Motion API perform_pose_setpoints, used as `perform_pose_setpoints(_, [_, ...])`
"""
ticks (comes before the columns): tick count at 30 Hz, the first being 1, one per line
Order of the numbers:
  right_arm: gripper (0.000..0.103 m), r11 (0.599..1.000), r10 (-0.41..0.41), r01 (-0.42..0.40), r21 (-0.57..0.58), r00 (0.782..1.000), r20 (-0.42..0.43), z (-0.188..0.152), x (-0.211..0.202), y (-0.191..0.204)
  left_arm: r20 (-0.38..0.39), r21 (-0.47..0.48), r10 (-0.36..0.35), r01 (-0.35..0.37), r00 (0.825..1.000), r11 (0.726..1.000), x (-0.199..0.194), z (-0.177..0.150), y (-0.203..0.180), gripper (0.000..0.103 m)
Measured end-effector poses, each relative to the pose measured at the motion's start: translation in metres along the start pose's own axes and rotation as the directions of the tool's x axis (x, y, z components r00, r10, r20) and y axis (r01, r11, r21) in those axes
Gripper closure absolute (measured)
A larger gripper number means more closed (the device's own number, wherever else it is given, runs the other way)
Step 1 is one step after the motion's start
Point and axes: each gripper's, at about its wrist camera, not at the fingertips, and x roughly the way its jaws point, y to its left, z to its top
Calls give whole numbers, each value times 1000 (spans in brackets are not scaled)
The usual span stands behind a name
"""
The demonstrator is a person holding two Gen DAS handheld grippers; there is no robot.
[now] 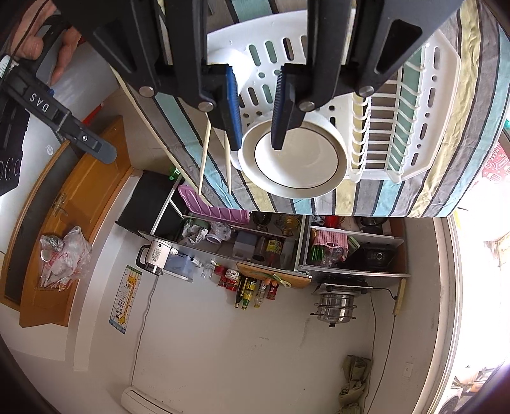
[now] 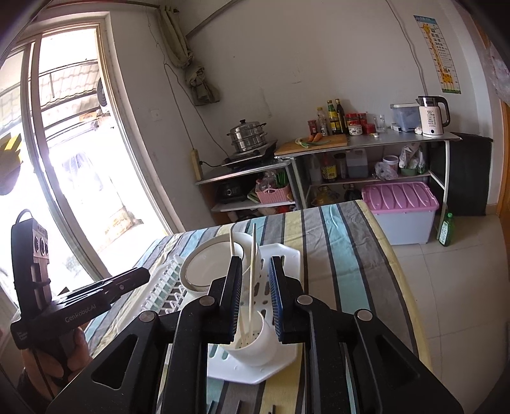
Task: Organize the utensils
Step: 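Move the open right gripper back to the chopsticks on the cloth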
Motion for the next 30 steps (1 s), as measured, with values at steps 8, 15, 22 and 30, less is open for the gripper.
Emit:
perform_pose_setpoints(8, [85,999,13,-13,-35,1000,-15,-56,-59,20,7,60,29,-30,1000,998,-65,-67,-4,83])
perform_pose_setpoints(15, [85,996,-1,-5,-92,998,-60,-111,-87,38,-4,88,41,-40,999,995,-105,-123,-5,83])
perform_pose_setpoints(22, [85,996,0,-9,-91,994,-107,-147,-100,41,-49,91,46,-41,998,995,-121,-164,-4,83])
perform_pose_setpoints(30, [85,994,-2,-12,-104,992,-128,-158,-102,47,-92,95,71,-62,993,994,-120,-187,4,83])
